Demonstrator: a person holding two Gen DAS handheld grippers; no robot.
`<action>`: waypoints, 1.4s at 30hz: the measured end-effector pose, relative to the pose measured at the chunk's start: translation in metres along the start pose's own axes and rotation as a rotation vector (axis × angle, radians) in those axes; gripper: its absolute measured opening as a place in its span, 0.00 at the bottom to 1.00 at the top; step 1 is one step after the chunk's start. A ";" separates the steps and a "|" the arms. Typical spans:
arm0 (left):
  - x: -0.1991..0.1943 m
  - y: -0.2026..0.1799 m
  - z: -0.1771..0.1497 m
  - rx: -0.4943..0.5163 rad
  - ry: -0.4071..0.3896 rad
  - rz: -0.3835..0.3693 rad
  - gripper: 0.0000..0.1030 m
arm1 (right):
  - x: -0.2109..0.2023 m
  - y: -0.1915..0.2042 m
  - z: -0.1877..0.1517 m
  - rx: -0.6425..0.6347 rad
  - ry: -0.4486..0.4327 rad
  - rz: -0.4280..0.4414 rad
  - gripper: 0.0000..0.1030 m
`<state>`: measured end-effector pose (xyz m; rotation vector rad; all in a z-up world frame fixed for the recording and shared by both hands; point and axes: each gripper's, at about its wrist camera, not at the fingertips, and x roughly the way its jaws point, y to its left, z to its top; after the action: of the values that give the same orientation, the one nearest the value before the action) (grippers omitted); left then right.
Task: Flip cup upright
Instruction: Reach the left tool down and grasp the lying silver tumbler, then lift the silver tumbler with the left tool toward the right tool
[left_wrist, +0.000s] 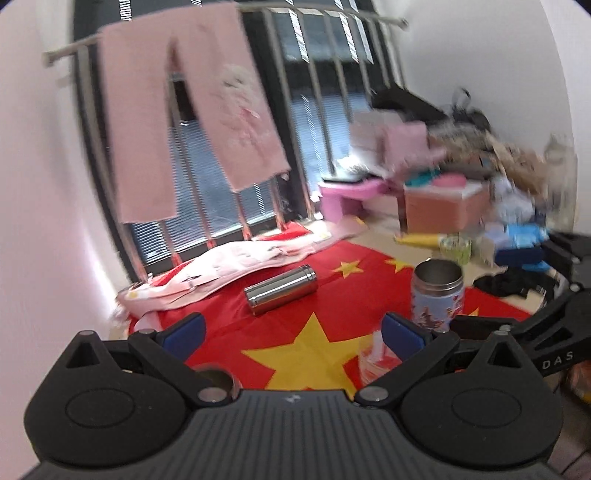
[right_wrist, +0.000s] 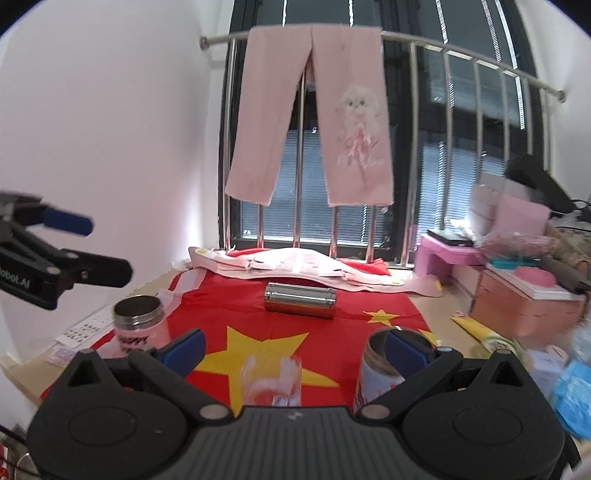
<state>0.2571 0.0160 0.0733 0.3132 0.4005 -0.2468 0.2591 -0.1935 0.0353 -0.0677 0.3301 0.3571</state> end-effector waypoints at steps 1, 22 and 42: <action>0.015 0.004 0.007 0.022 0.020 -0.020 1.00 | 0.016 -0.002 0.006 -0.002 0.010 0.006 1.00; 0.366 0.067 0.107 0.469 0.526 -0.419 1.00 | 0.252 -0.032 0.071 0.158 0.462 -0.117 1.00; 0.421 0.052 0.061 0.595 0.472 -0.447 0.61 | 0.281 -0.023 0.037 0.158 0.533 -0.143 1.00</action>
<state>0.6685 -0.0299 -0.0359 0.8765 0.8657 -0.7407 0.5268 -0.1177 -0.0221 -0.0297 0.8748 0.1646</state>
